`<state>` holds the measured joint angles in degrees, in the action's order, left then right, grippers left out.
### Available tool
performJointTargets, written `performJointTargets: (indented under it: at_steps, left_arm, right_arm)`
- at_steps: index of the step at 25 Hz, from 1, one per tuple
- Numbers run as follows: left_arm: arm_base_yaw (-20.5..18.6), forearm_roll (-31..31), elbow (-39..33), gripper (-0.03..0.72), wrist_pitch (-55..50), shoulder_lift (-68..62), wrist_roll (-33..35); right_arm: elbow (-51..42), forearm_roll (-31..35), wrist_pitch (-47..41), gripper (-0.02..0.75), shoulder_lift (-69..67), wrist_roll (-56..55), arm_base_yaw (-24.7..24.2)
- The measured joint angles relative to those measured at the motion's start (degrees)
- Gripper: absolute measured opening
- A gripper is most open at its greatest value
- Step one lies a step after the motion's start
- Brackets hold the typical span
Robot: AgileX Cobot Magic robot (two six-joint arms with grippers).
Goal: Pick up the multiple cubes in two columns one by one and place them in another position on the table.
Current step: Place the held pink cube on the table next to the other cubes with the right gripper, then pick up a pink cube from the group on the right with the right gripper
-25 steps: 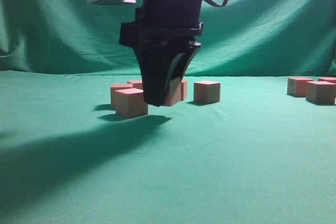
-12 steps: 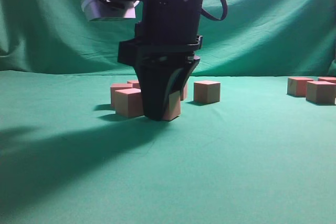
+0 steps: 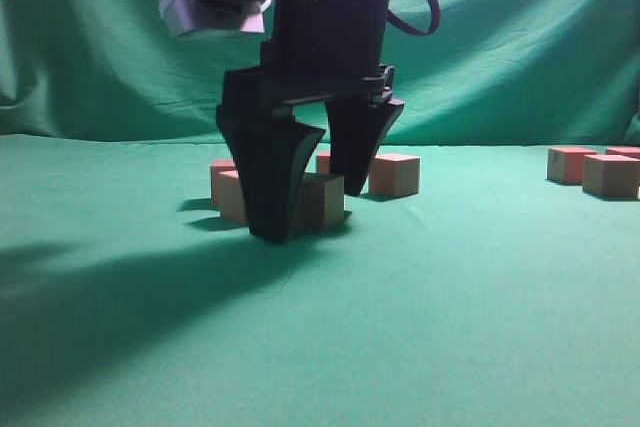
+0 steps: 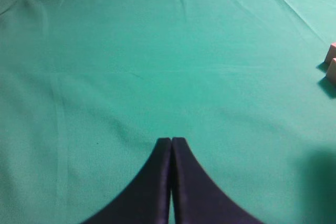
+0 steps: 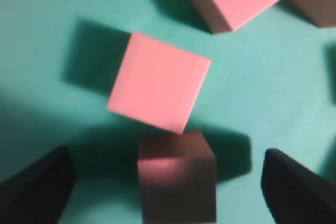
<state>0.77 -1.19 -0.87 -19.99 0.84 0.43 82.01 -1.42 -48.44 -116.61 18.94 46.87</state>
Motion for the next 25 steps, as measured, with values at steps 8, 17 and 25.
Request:
performJointTargets:
  at_steps: [8, 17, 25]
  left_arm:
    - [0.00, 0.00, 0.00, 0.000, 0.00, 0.00, 0.00]
    - [0.00, 0.00, 0.00, 0.000, 0.00, 0.00, 0.00]
    - [0.00, 0.00, 0.00, 0.000, 0.00, 0.00, 0.00]
  right_arm:
    - [0.00, -2.28, -7.19, 0.669, 11.09, -2.60, 0.00]
    - [0.00, -12.62, -17.72, 0.584, 24.08, -17.83, -1.53]
    - [0.00, -13.22, -22.09, 0.578, 26.36, -27.62, -15.10]
